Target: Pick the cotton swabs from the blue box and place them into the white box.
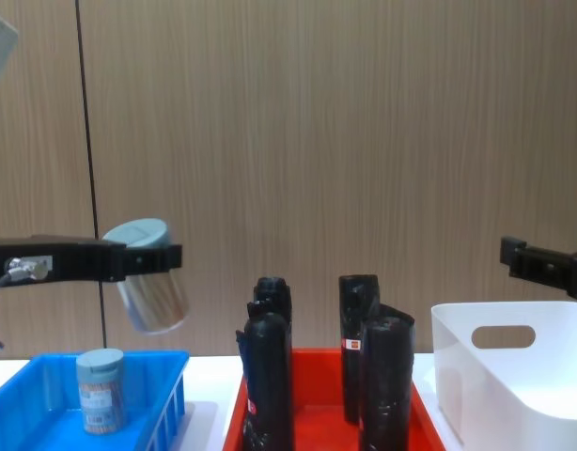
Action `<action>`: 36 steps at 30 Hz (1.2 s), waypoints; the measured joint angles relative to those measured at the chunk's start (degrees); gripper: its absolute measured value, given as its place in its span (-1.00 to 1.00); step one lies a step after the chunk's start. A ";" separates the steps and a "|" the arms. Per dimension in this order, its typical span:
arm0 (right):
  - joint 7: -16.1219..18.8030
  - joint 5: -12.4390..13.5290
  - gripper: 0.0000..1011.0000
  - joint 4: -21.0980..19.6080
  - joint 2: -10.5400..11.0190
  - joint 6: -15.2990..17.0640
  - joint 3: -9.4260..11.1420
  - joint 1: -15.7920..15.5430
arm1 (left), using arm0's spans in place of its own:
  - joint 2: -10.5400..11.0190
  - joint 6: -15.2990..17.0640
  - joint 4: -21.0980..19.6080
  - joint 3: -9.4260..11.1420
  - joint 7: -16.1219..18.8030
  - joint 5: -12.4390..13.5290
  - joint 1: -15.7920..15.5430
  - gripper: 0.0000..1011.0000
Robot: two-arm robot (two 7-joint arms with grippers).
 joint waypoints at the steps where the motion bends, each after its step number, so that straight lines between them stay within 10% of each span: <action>1: 0.00 0.00 0.98 0.00 0.00 0.00 0.00 0.00 | 0.00 0.00 0.00 0.00 0.00 0.00 0.00 0.33; 36: 0.00 0.00 0.98 0.00 0.00 0.00 0.00 0.00 | -2.73 0.21 10.41 2.73 -31.74 -4.24 -7.88 0.33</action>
